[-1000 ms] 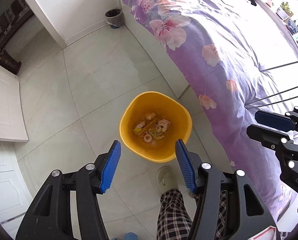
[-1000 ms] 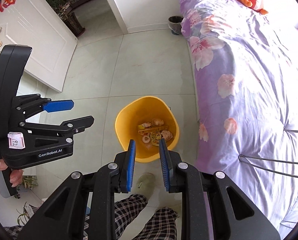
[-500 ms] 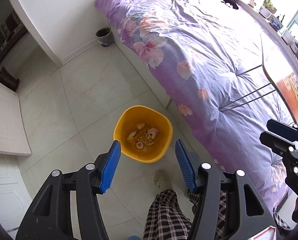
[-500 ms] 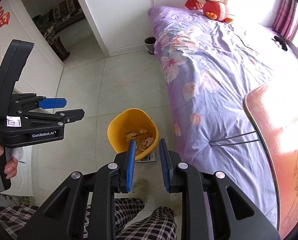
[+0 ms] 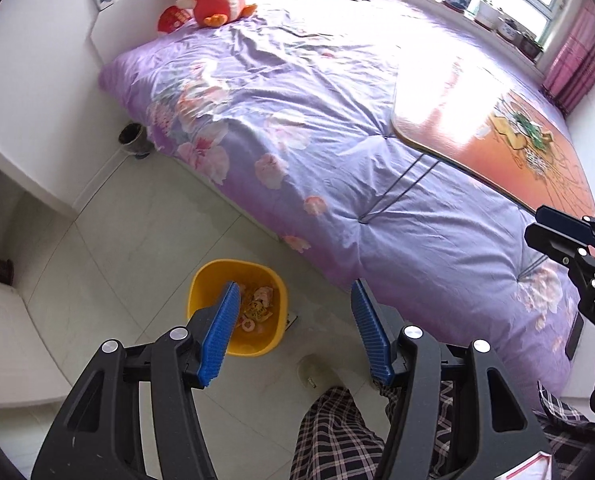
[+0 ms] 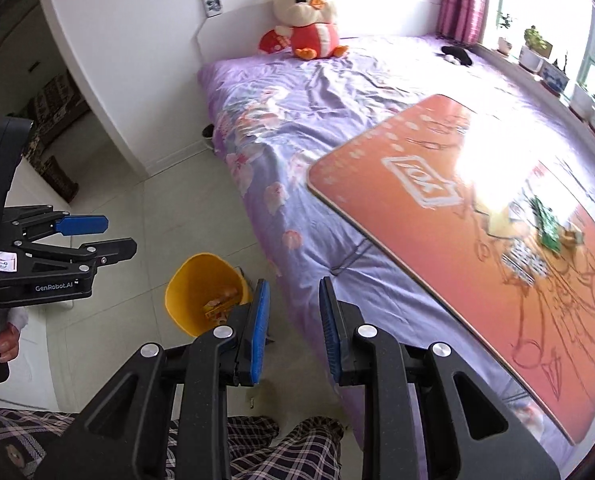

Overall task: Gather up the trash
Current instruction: 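Move both open tools back toward the table, then grasp the green packet with the left tool while the right tool grasps the tape-wrapped bread roll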

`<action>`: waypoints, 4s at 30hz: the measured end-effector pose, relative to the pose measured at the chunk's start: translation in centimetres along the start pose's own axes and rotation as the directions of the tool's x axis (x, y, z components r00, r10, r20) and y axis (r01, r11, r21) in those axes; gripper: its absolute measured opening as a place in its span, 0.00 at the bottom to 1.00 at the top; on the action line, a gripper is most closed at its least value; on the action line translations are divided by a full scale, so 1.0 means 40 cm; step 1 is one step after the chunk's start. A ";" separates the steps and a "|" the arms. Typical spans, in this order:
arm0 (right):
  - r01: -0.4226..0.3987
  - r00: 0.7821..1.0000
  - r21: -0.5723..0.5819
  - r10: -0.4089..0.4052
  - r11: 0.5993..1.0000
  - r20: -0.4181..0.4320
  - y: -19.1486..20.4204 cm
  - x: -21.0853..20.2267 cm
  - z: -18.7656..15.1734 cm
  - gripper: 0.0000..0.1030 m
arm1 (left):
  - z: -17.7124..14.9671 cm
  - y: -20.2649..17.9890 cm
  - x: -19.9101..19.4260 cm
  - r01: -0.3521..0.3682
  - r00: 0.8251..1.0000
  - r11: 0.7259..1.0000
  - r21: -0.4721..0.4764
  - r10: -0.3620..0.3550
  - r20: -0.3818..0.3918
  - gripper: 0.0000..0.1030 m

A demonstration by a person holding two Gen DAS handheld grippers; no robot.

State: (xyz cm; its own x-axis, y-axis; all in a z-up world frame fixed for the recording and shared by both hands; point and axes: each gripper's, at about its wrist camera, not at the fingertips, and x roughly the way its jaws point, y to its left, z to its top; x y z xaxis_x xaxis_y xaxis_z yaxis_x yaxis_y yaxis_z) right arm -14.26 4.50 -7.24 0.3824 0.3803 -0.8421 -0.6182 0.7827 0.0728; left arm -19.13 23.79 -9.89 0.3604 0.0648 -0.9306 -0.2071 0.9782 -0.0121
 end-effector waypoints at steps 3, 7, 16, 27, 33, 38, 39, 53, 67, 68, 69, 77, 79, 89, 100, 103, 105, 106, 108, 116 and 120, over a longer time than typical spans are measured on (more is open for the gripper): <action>0.056 0.998 0.084 -0.057 0.995 0.013 -0.082 -0.033 -0.028 0.27 | 0.031 -0.070 0.012 0.035 0.999 0.997 0.075 -0.035 -0.006 0.56; 0.121 0.992 0.197 -0.127 0.973 0.020 -0.188 -0.081 -0.070 0.27 | 0.067 -0.165 0.019 0.075 0.997 0.984 0.163 -0.074 -0.012 0.56; 0.206 0.976 0.355 -0.219 0.912 -0.005 -0.416 -0.135 -0.135 0.27 | 0.145 -0.361 0.050 0.128 0.992 0.951 0.283 -0.125 -0.028 0.56; 0.220 0.970 0.414 -0.241 0.883 -0.001 -0.636 -0.107 -0.130 0.45 | 0.270 -0.581 0.121 0.155 0.987 0.934 0.321 -0.158 -0.016 0.71; 0.230 0.966 0.414 -0.259 0.881 0.015 -0.733 -0.073 -0.093 0.58 | 0.352 -0.677 0.181 0.160 0.986 0.940 0.300 -0.164 -0.013 0.83; 0.248 0.957 0.429 -0.289 0.869 0.032 -0.798 -0.063 -0.079 0.70 | 0.414 -0.769 0.225 0.182 0.982 0.935 0.305 -0.188 -0.009 0.88; 0.248 0.957 0.432 -0.289 0.867 0.033 -0.809 -0.060 -0.079 0.71 | 0.424 -0.789 0.234 0.181 0.982 0.933 0.312 -0.188 -0.009 0.88; 0.246 0.959 0.464 -0.285 0.851 0.013 -0.916 -0.041 -0.082 0.72 | 0.504 -0.915 0.343 0.110 0.992 0.932 0.346 -0.125 0.022 0.84; 0.203 0.971 0.422 -0.236 0.884 0.027 -0.912 0.010 -0.041 0.72 | 0.555 -0.804 0.363 0.035 0.996 0.969 0.244 -0.055 0.077 0.81; 0.198 0.972 0.416 -0.231 0.888 0.031 -0.909 0.016 -0.035 0.72 | 0.561 -0.793 0.364 0.025 0.996 0.971 0.236 -0.045 0.079 0.81; 0.193 0.974 0.409 -0.226 0.892 0.034 -0.907 0.022 -0.029 0.72 | 0.566 -0.782 0.365 0.017 0.996 0.973 0.229 -0.036 0.081 0.81; 0.168 0.981 0.325 -0.189 0.931 0.034 -0.884 0.100 0.018 0.72 | 0.561 -0.749 0.359 0.035 0.995 0.972 0.232 -0.055 0.079 0.81; 0.169 0.982 0.294 -0.186 0.941 0.033 -0.883 0.119 0.028 0.72 | 0.552 -0.754 0.357 0.052 0.994 0.967 0.248 -0.074 0.080 0.81; 0.129 0.988 0.249 -0.147 0.960 0.055 -0.901 0.162 0.060 0.72 | 0.579 -0.760 0.372 0.080 0.989 0.957 0.280 -0.111 0.093 0.80; 0.162 0.981 0.204 -0.179 0.966 0.069 -0.878 0.177 0.073 0.51 | 0.574 -0.747 0.365 0.100 0.985 0.942 0.320 -0.139 0.100 0.57; 0.168 0.981 0.205 -0.185 0.964 0.065 -0.878 0.176 0.074 0.50 | 0.572 -0.747 0.362 0.100 0.985 0.939 0.329 -0.140 0.102 0.47; 0.174 0.980 0.207 -0.190 0.963 0.061 -0.875 0.176 0.074 0.49 | 0.571 -0.746 0.360 0.099 0.985 0.938 0.333 -0.140 0.101 0.39; 0.177 0.980 0.210 -0.193 0.962 0.057 -0.874 0.175 0.075 0.48 | 0.572 -0.746 0.359 0.097 0.986 0.938 0.333 -0.137 0.100 0.32; 0.180 0.980 0.216 -0.195 0.960 0.050 -0.872 0.175 0.077 0.48 | 0.578 -0.742 0.359 0.100 0.986 0.940 0.326 -0.137 0.091 0.30; 0.188 0.979 0.218 -0.200 0.958 0.035 -0.864 0.176 0.079 0.48 | 0.583 -0.738 0.360 0.102 0.990 0.941 0.321 -0.129 0.064 0.30; 0.192 0.979 0.215 -0.203 0.958 0.029 -0.858 0.171 0.078 0.48 | 0.574 -0.735 0.354 0.105 0.990 0.940 0.323 -0.129 0.053 0.30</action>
State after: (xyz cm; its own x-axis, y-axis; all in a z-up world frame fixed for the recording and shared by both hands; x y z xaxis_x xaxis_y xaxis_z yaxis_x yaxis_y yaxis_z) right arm 11.71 -18.20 -13.84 0.5195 0.2280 -0.8235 -0.3708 0.9284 0.0231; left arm 12.96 0.47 -14.31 0.4315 -0.0515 -0.9006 0.1372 0.9905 0.0091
